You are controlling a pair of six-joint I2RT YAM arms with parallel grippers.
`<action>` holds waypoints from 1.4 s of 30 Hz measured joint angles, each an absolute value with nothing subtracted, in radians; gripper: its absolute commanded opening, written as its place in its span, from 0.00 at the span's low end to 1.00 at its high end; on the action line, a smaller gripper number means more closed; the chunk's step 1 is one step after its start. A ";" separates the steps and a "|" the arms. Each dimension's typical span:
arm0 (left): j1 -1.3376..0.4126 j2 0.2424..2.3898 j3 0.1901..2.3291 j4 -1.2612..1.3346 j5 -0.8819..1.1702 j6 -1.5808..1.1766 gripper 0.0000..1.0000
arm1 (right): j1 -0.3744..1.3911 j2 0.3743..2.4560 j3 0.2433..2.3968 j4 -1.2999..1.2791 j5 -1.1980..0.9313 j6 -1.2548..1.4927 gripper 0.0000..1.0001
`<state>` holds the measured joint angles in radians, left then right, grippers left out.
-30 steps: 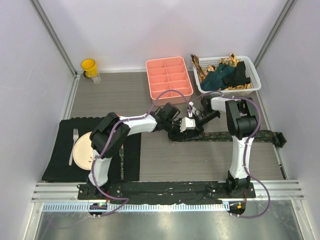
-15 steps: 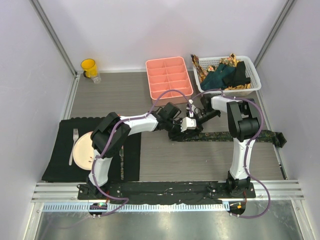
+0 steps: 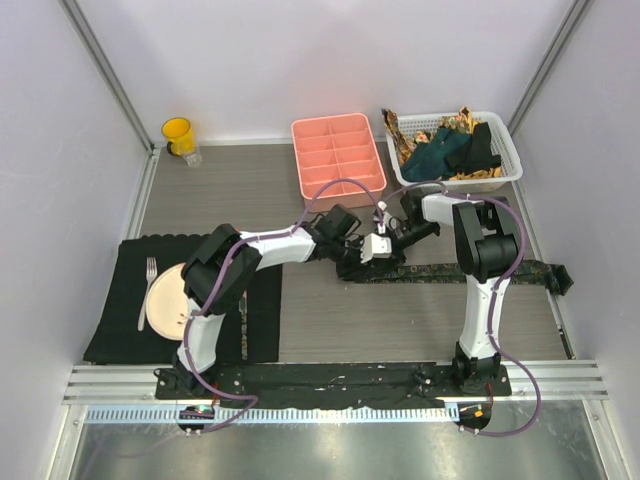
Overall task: Roll the ties
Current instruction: Roll the tie at the center of the board.
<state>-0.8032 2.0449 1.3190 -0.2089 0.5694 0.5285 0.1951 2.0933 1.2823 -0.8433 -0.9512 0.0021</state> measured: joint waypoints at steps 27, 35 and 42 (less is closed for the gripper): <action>-0.784 2.057 1.325 -0.204 0.605 0.539 0.15 | 0.189 2.101 1.255 -0.772 -0.987 0.067 0.18; -0.780 2.057 1.325 -0.204 0.599 0.554 0.15 | 0.213 2.095 1.299 -0.798 -0.926 0.084 0.23; -0.778 2.057 1.325 -0.204 0.598 0.558 0.15 | 0.233 2.088 1.325 -0.818 -0.874 0.087 0.26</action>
<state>-0.7784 2.0567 1.3251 -0.2035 0.5976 0.5579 0.2333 2.0876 1.3254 -0.8185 -0.8738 0.0868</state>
